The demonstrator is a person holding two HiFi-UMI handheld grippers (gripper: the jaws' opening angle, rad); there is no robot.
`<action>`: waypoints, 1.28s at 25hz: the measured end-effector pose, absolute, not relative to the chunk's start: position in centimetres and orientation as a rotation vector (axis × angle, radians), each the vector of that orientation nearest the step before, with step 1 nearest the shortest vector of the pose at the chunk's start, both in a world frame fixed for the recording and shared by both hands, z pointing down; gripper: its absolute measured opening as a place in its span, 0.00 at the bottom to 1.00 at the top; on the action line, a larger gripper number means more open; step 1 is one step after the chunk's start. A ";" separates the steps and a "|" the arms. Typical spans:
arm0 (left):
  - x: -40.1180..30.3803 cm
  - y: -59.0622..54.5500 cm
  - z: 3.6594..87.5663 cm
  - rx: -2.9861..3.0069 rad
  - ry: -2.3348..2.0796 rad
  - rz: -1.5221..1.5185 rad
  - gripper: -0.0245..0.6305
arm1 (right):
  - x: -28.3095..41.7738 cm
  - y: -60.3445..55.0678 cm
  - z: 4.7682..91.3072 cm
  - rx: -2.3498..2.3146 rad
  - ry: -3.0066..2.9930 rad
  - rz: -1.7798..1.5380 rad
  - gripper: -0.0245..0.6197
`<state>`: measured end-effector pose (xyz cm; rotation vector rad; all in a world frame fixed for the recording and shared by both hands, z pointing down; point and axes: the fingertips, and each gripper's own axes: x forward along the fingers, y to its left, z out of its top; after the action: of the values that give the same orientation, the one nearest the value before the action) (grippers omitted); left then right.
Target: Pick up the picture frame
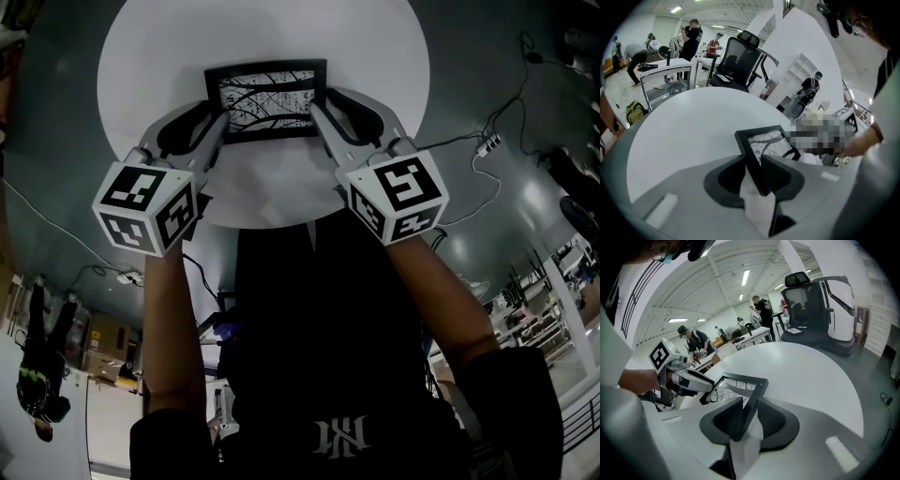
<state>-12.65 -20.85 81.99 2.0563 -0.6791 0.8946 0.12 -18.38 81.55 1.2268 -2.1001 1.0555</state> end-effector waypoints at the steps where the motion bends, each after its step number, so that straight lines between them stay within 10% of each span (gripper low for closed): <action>1: -12.6 -20.9 82.0 2.058 -0.679 0.895 0.20 | 0.1 -18.4 81.6 1.234 -2.097 1.055 0.18; 32: -14.2 -20.8 71.9 2.200 -0.777 0.795 0.19 | -1.1 -19.6 72.3 1.392 -2.208 0.888 0.14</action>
<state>-14.23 -20.80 71.94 2.2005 -0.7772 0.7950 -1.07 -19.60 72.32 1.3922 -2.2085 0.8877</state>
